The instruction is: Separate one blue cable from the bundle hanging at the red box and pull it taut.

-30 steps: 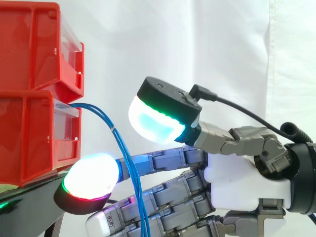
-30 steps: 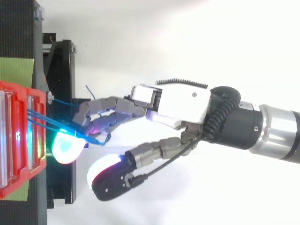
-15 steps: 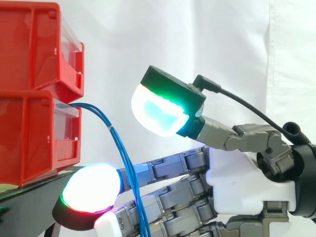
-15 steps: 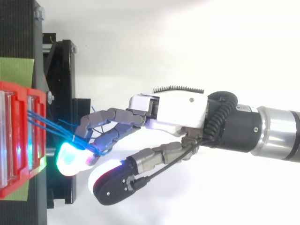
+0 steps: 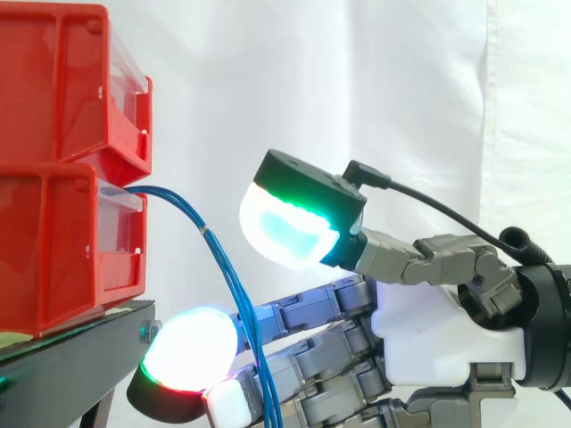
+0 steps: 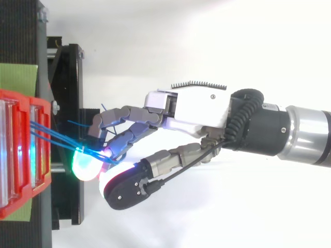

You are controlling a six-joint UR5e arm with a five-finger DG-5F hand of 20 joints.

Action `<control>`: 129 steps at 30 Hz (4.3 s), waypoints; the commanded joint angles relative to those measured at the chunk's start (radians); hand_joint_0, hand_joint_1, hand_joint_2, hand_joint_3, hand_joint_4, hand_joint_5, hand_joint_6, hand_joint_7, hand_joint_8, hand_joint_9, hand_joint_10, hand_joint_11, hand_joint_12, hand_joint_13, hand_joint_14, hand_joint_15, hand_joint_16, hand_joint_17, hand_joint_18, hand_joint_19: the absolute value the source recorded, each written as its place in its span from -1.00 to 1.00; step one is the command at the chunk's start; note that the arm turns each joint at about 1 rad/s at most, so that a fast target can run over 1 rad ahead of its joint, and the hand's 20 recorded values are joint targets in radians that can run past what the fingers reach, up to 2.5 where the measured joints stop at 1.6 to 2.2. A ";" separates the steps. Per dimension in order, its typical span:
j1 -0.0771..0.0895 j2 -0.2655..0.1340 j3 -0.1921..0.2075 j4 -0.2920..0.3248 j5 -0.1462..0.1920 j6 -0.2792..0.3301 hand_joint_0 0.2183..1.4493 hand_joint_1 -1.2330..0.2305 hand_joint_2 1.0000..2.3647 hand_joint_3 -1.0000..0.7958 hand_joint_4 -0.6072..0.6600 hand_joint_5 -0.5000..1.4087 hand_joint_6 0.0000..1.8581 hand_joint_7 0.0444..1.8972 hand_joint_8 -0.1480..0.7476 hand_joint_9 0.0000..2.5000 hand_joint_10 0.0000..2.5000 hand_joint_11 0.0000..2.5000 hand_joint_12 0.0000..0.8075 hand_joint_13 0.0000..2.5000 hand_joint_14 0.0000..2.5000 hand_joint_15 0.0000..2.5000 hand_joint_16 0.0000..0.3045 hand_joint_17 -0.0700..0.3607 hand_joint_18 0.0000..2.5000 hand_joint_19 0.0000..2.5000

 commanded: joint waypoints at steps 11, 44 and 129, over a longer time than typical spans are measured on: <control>-0.014 0.002 0.000 -0.001 -0.014 0.000 -0.35 -0.24 -1.00 -0.42 0.34 -0.66 -0.46 0.15 -0.01 -0.39 -0.98 -0.45 -0.19 -0.46 -0.99 -0.68 -0.74 -0.27 -0.56 -0.62; -0.047 0.051 0.000 -0.014 -0.019 -0.009 -0.27 -0.06 -0.97 -0.19 0.24 -0.64 -0.41 0.40 0.04 -0.32 -0.98 -0.39 -0.20 -0.39 -0.99 -0.65 -0.76 -0.29 -0.52 -0.62; -0.093 0.035 -0.008 -0.057 0.013 -0.043 -0.51 -0.04 -1.00 -0.44 0.29 -0.65 -0.23 0.23 0.13 -0.18 -0.98 -0.29 -0.11 -0.26 -0.99 -0.59 -0.71 -0.22 -0.43 -0.59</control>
